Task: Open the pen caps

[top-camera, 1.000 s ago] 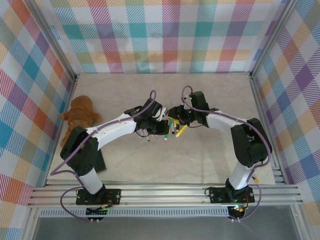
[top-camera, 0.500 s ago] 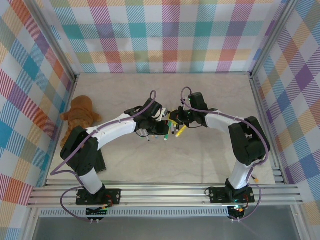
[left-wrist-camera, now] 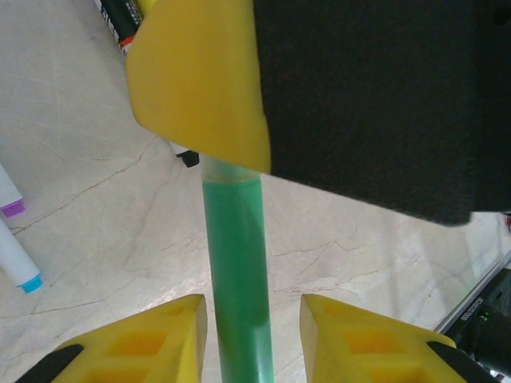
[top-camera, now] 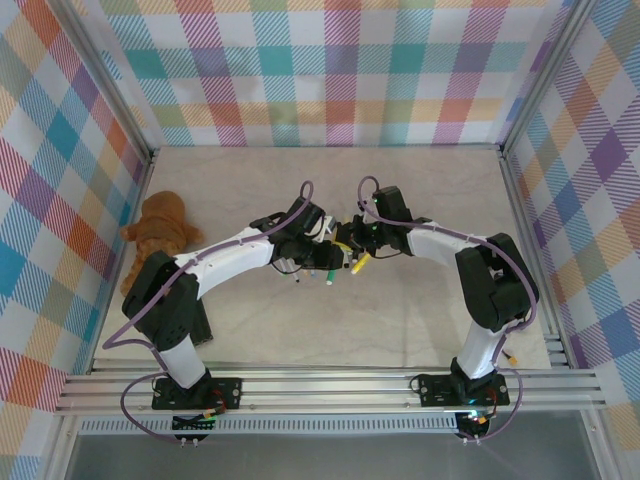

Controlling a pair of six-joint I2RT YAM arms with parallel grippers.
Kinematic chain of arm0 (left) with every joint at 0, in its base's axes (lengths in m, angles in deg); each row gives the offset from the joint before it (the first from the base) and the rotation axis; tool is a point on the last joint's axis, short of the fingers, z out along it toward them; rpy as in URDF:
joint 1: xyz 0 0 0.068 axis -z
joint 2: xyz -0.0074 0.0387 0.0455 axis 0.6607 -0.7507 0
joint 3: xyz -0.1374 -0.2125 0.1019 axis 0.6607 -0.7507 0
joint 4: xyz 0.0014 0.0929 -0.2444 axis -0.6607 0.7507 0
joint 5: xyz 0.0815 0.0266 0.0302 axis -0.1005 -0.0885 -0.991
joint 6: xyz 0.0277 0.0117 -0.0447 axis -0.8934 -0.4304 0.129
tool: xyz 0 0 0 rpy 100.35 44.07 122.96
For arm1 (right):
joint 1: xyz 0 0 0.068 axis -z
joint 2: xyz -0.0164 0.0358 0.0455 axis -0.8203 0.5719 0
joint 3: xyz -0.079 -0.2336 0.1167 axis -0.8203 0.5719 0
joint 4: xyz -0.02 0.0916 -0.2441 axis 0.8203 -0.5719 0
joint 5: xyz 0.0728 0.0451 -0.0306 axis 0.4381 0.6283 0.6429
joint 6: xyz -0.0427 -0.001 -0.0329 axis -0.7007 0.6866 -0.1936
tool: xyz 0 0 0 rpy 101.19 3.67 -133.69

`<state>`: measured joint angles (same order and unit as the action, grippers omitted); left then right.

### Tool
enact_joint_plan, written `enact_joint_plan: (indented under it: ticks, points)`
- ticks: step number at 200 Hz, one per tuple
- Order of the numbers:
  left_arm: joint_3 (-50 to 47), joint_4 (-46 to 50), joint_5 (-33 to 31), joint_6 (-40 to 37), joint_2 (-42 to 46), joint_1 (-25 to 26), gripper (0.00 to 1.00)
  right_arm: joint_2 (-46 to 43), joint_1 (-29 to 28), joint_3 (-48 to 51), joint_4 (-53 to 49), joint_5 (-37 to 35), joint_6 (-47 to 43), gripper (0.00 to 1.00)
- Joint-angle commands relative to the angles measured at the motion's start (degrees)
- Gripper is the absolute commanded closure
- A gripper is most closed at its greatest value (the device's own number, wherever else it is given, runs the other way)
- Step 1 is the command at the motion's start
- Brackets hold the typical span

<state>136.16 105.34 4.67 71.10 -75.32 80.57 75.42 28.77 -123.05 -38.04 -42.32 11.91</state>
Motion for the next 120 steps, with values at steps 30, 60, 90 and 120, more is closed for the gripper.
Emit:
enact_joint_plan:
  ticks: [30,60,90,120]
  points:
    - [-0.77,-1.06,1.69,1.3,-1.22,-0.29,0.72,0.4,-0.35,-3.29,-0.58,0.4,1.49,1.0]
    - [-0.45,-0.18,0.53,1.13,-1.36,-0.3,1.0,0.4,-0.28,-4.42,-1.74,-0.16,1.0,1.0]
    - [-1.76,-0.79,0.01,1.23,0.09,-0.29,1.0,0.78,2.45,-6.66,-6.61,-4.73,1.02,1.0]
    - [-5.38,1.55,-1.03,1.68,5.02,0.06,1.0,6.28,14.25,-14.51,-10.6,-2.98,1.0,1.0]
